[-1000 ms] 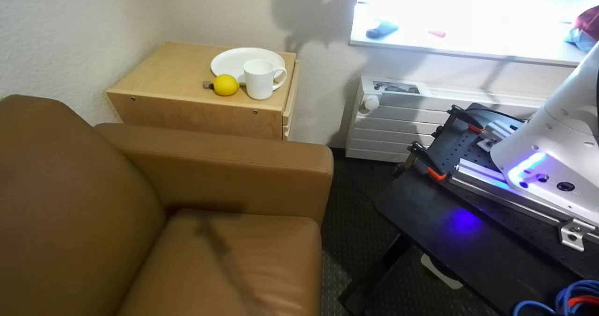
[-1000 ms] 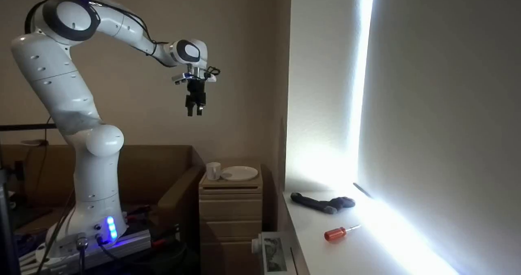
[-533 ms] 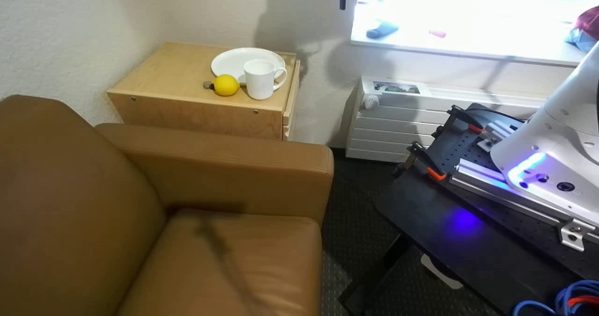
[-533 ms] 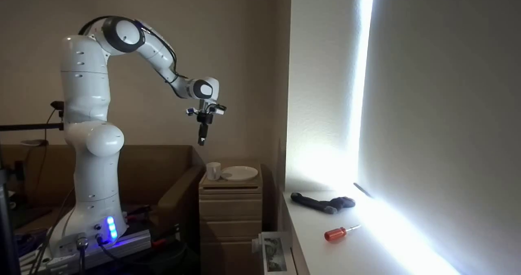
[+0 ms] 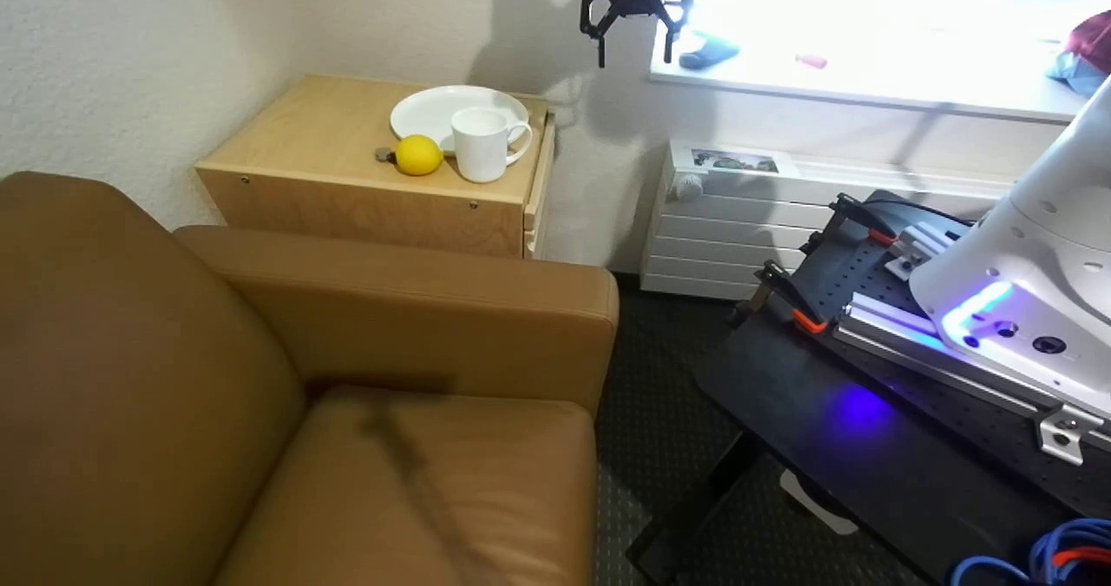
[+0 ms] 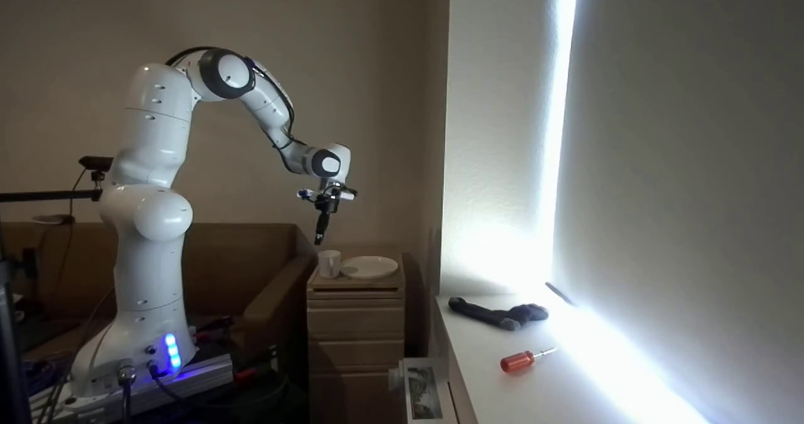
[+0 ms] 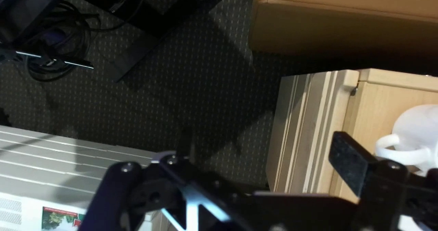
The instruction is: Open the top flat drawer
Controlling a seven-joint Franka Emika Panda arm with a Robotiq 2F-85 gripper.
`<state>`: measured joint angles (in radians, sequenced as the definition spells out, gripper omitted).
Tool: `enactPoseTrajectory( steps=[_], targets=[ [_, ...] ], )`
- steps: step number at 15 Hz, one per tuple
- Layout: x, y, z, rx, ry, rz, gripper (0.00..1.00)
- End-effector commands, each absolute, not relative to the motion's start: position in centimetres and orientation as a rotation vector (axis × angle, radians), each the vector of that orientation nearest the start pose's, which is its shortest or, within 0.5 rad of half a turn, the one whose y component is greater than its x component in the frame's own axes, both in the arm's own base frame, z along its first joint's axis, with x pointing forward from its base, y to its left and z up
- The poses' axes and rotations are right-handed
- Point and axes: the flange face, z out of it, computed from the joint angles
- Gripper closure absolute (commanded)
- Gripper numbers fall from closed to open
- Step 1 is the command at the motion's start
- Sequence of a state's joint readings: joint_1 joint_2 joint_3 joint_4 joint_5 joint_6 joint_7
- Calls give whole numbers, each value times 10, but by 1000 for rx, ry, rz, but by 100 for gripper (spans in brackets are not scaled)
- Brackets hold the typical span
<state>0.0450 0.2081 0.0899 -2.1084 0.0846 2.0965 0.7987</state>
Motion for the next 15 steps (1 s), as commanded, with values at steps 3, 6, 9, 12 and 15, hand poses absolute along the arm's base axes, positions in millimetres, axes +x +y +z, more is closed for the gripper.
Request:
enactPoseTrajectory(
  steps=[3, 6, 9, 12, 15],
  targets=[
    [570, 68, 260, -2834, 1295, 239, 0],
    [593, 41, 222, -2687, 1455, 114, 0],
    [611, 12, 183, -2596, 1543, 104, 0],
    [603, 13, 176, -2589, 1549, 192, 0],
    [612, 11, 165, -2553, 1529, 282, 0]
  ],
)
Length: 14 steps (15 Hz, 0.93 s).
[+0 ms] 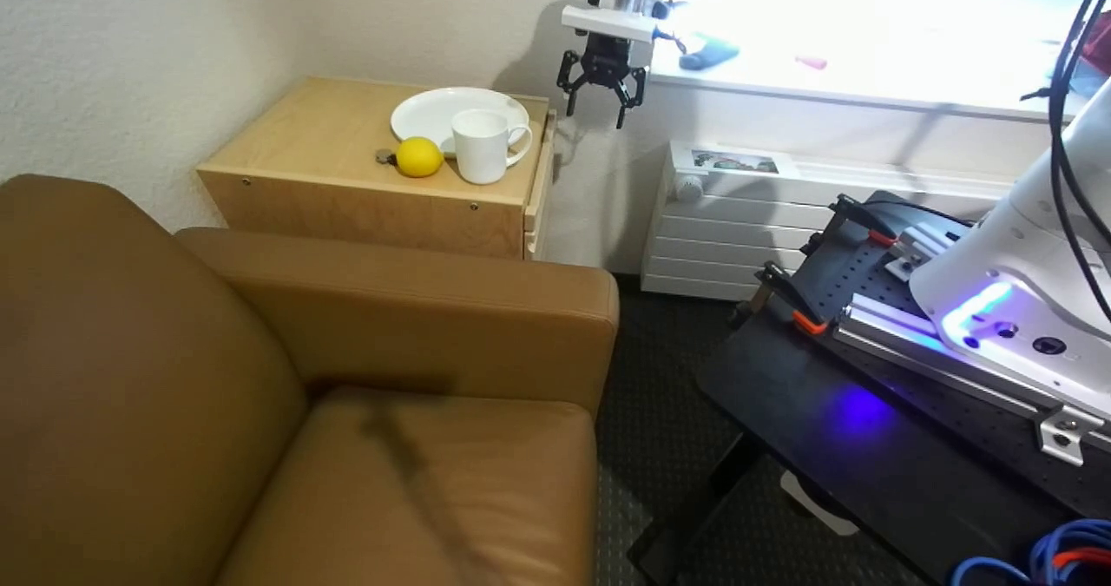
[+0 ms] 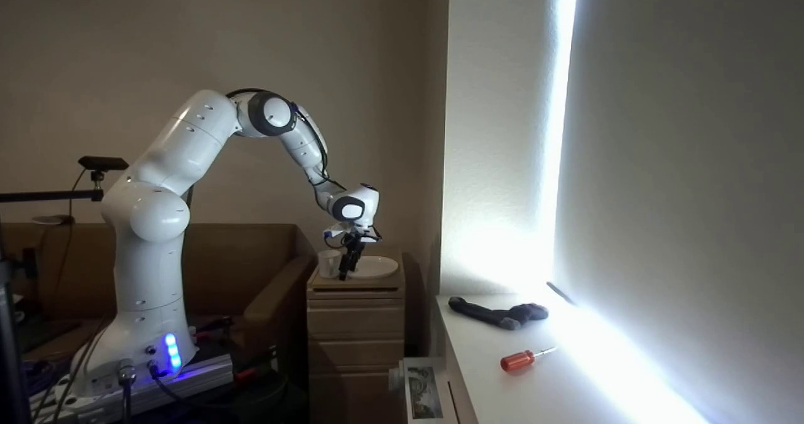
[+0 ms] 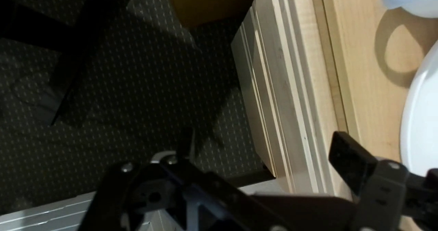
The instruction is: Open the top flat drawer
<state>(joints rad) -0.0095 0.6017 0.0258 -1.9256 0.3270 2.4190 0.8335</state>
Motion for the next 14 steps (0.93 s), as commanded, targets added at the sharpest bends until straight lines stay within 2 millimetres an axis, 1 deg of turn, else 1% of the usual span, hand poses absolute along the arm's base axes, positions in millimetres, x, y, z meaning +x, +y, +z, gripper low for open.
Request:
enactPoseTrajectory(
  steps=[1, 2, 4, 5, 6, 7, 9, 10, 11, 13, 14],
  targets=[
    [614, 12, 166, -2552, 1525, 282, 0],
    [615, 13, 167, -2552, 1522, 282, 0],
    [614, 19, 157, -2587, 1469, 252, 0],
    [621, 24, 148, -2612, 1440, 69, 0],
    [626, 26, 142, -2576, 1401, 27, 0],
    [633, 27, 134, -2552, 1380, -55, 0],
    [639, 29, 122, -2508, 1338, -205, 0],
    [640, 27, 116, -2501, 1301, -240, 0],
    [633, 34, 127, -2529, 1353, -169, 0],
    [635, 33, 114, -2523, 1323, -216, 0],
    [636, 31, 112, -2522, 1322, -221, 0]
  ],
)
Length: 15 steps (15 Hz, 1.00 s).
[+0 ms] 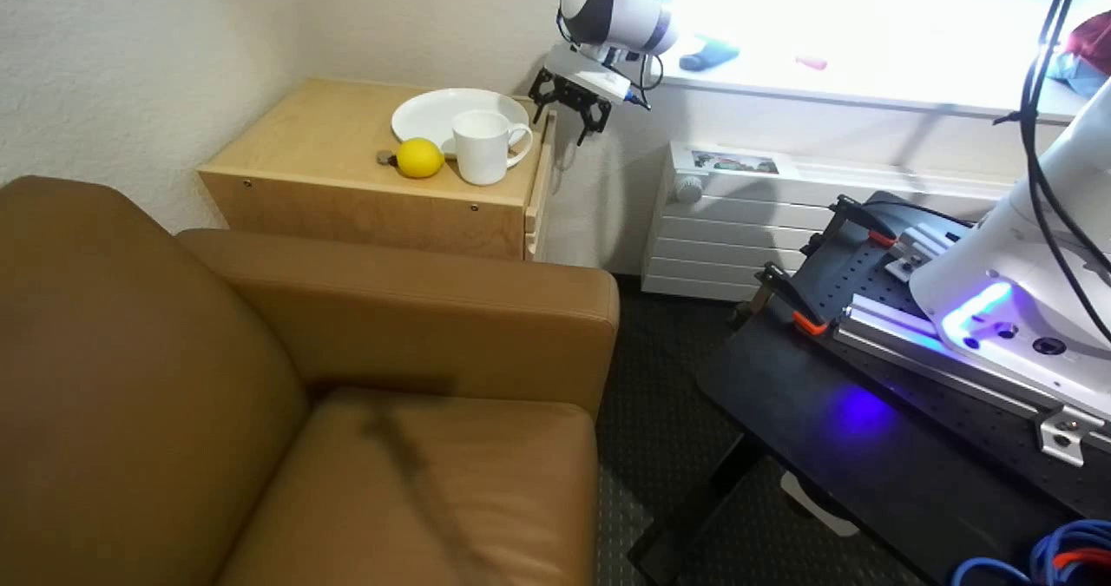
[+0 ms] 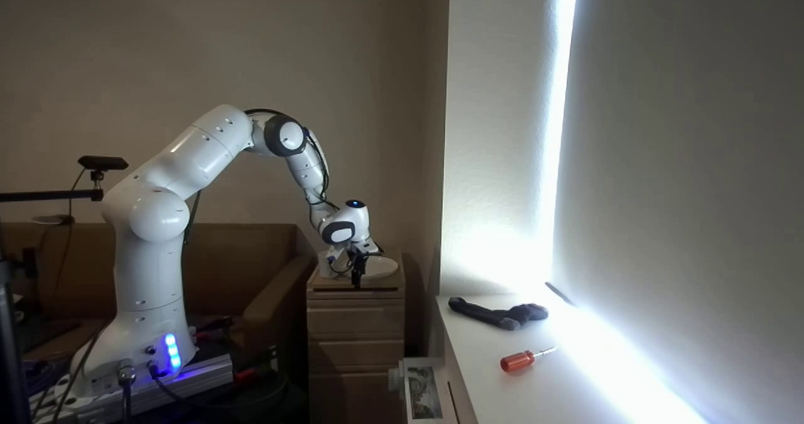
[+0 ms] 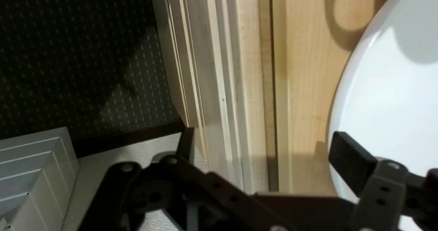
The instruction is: Open the top flat drawer
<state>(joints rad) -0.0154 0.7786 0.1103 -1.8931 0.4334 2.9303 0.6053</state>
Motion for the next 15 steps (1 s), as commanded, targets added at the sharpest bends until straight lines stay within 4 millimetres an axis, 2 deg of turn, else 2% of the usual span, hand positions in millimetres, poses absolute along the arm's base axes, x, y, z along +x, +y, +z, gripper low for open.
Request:
enactPoseTrajectory(
  steps=[1, 2, 6, 7, 10, 11, 15],
  targets=[
    [635, 21, 115, -2568, 1305, -194, 0],
    [634, 15, 114, -2598, 1274, -163, 0],
    [624, -17, 87, -2731, 1254, -10, 0],
    [625, -8, 96, -2680, 1277, -57, 0],
    [622, -20, 88, -2707, 1287, -31, 0],
    [626, -12, 83, -2672, 1309, -78, 0],
    [630, 23, 69, -2620, 1297, -36, 0]
  ],
)
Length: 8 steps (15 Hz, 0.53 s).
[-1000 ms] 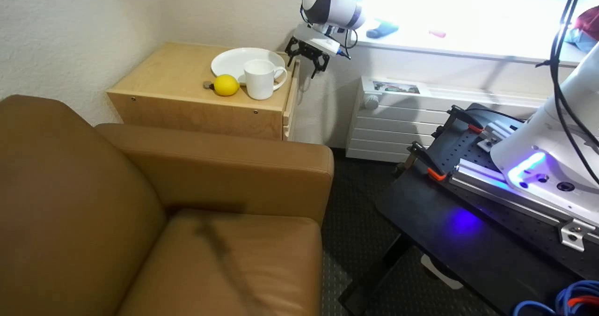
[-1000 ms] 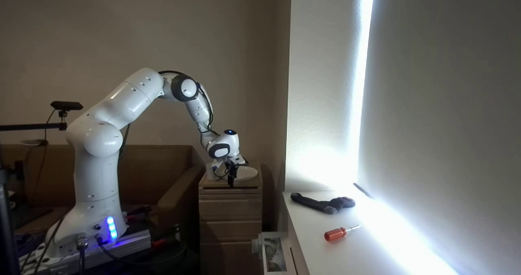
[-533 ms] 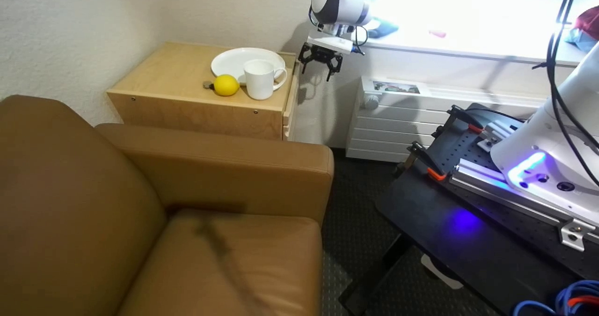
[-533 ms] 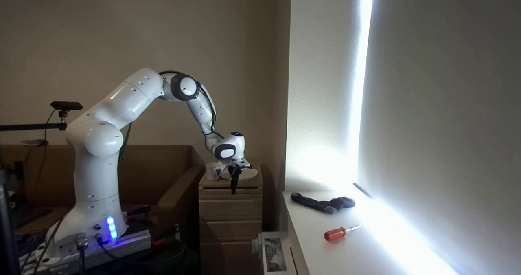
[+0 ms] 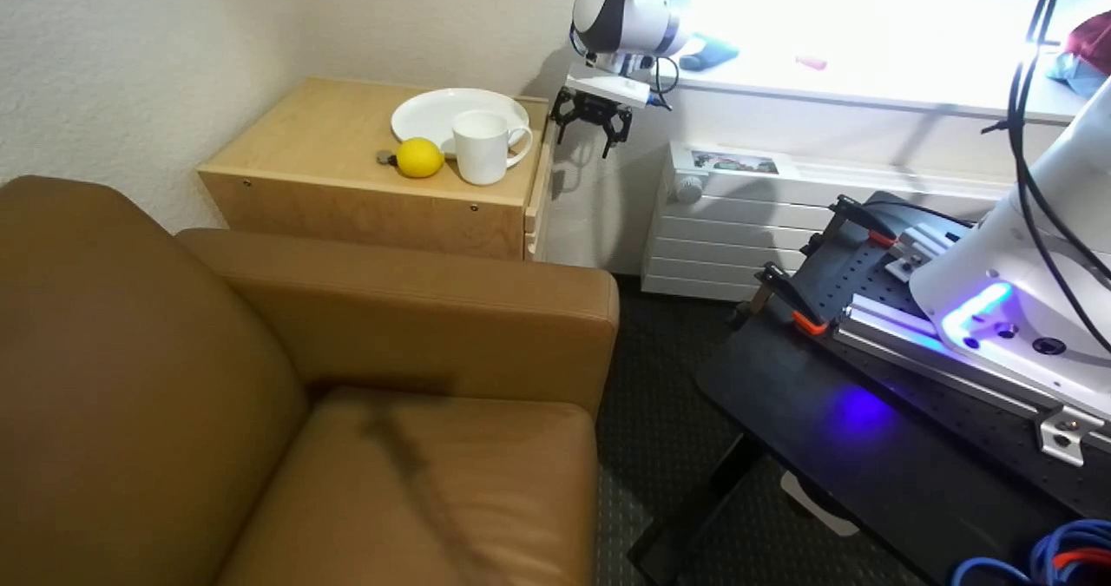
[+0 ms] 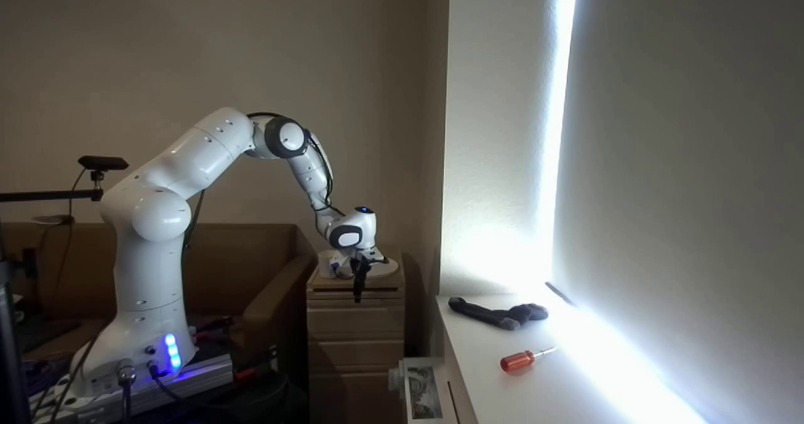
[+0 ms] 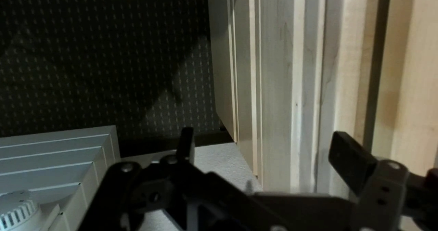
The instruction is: Open the top flat drawer
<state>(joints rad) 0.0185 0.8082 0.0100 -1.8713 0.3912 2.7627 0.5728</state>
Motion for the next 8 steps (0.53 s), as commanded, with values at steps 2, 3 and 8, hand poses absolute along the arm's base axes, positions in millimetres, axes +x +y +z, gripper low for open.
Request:
enactPoseTrajectory(
  steps=[2, 3, 8],
  targets=[
    [626, 19, 76, -2647, 1285, -20, 0],
    [626, 24, 73, -2646, 1280, -17, 0],
    [633, 35, 64, -2643, 1281, -49, 0]
  ],
)
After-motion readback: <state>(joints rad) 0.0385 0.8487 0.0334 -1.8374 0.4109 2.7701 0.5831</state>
